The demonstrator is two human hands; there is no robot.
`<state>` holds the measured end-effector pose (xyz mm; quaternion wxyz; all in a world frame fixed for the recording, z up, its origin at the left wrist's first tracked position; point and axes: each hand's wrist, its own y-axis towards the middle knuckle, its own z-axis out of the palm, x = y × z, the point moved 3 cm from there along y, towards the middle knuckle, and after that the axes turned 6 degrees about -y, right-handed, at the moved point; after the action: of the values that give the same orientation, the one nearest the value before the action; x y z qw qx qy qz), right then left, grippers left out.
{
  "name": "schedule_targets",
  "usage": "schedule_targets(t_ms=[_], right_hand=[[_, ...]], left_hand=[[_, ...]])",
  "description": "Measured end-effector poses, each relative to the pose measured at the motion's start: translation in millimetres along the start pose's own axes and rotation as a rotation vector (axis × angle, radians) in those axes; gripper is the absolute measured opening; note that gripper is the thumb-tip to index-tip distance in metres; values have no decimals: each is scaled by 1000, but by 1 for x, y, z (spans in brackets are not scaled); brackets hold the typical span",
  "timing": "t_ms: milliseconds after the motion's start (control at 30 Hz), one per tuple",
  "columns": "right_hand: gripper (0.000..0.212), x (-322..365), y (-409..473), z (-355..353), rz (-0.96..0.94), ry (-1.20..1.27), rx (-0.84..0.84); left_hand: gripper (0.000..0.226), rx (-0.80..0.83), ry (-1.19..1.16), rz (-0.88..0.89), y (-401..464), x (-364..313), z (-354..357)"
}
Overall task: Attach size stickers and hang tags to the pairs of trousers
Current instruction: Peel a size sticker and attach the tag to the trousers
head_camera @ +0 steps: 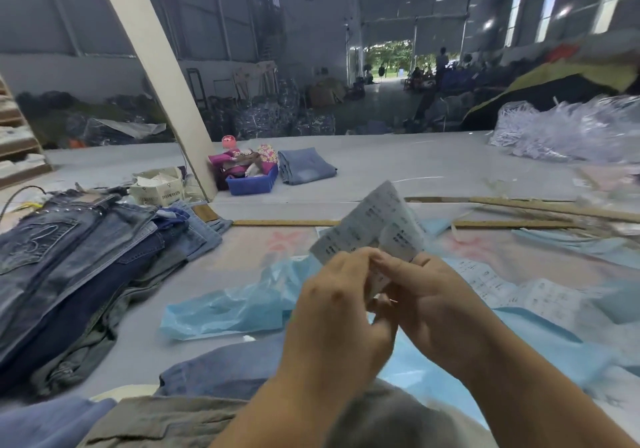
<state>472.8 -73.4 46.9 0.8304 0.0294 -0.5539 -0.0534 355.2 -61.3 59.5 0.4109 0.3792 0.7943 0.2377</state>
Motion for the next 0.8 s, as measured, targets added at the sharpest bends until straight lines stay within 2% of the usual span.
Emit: schedule_targets(t_ms=[133, 200, 267, 300, 367, 433, 500, 600, 633, 733, 800], right_hand=[[28, 20, -30, -3, -96, -1, -153], [24, 21, -44, -3, -104, -8, -201], [27, 13, -53, -4, -90, -1, -237], [30, 8, -54, -5, -82, 11, -251], [30, 0, -53, -6, -54, 7, -269], [22, -5, -51, -10, -44, -18, -281], [19, -9, -49, -15, -79, -32, -266], [51, -17, -46, -21, -152, -130, -222], [56, -20, -46, -22, -155, -169, -220], [42, -28, -44, -25, -143, -122, -184], [45, -33, -43, -28, -135, -75, -188]], left_hand=[[39, -234, -44, -1, -2, -1, -34], [52, -105, -139, -136, -7, 8, -37], [60, 154, -431, -332, -17, 18, -28], [59, 256, -568, -371, -22, 21, -21], [40, 369, -655, -368, -29, 26, -9], [19, 381, -713, -375, -30, 28, -1], [12, 366, -779, -412, -29, 32, 4], [14, 338, -819, -476, -27, 39, 6], [14, 344, -829, -490, -26, 40, 7], [20, 405, -855, -522, -28, 43, 13], [24, 431, -871, -543, -31, 44, 16]])
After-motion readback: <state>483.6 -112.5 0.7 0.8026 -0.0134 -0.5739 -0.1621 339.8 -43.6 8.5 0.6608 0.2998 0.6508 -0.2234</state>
